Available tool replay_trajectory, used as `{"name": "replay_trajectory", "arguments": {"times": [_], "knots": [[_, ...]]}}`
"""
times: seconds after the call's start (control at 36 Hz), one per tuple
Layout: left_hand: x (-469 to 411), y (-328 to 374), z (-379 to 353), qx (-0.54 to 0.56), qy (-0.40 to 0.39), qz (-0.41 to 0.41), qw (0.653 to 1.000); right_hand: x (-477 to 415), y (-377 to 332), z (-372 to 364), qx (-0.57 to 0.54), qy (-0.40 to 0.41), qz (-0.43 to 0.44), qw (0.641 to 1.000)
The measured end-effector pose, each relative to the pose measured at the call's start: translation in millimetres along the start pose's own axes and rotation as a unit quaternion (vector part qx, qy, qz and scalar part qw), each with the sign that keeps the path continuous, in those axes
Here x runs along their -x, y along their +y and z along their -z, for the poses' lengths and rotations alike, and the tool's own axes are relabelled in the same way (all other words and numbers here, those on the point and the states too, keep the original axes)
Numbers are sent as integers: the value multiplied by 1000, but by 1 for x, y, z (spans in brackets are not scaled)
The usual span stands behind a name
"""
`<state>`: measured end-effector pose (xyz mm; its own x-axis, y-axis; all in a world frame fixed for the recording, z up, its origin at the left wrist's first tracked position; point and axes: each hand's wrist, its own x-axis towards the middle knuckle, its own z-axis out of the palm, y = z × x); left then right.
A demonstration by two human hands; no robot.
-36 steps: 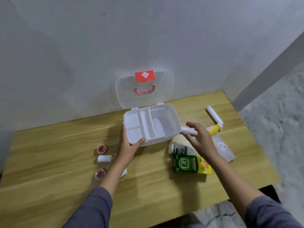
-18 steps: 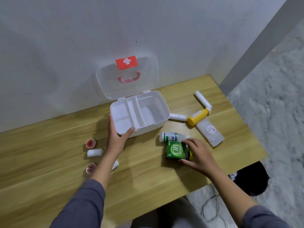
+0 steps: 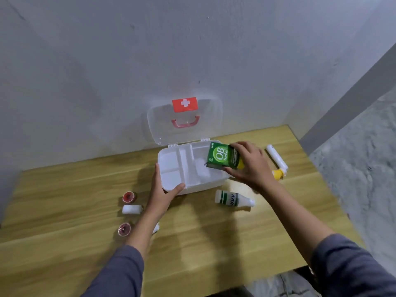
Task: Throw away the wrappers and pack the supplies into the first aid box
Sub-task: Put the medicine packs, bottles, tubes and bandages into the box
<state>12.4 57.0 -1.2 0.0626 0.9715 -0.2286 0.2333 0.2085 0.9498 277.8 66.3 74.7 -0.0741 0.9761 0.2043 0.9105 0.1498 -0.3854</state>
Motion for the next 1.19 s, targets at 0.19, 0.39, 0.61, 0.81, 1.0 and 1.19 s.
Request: {"name": "replay_trajectory", "arguments": {"times": [0.19,0.39,0.61,0.81,1.0,1.19], "knots": [[-1,-1,-2,-6,15,5,1000,-44,-14,-24,127,-121,77,981],[0,-2,-4,-1,22,7,1000,-65,-25,-47,151,-161,130,967],[0,-4,-3,-4,24,15,1000,-61,-31,-62,16,-225,81,971],[0,-3,-2,8,17,15,1000,-51,-16,-62,9,-252,28,967],[0,-3,-2,7,18,5,1000,-56,-25,-77,49,-272,32,961],[0,-6,-1,19,10,11,1000,-62,-29,-94,-6,-230,48,972]]}}
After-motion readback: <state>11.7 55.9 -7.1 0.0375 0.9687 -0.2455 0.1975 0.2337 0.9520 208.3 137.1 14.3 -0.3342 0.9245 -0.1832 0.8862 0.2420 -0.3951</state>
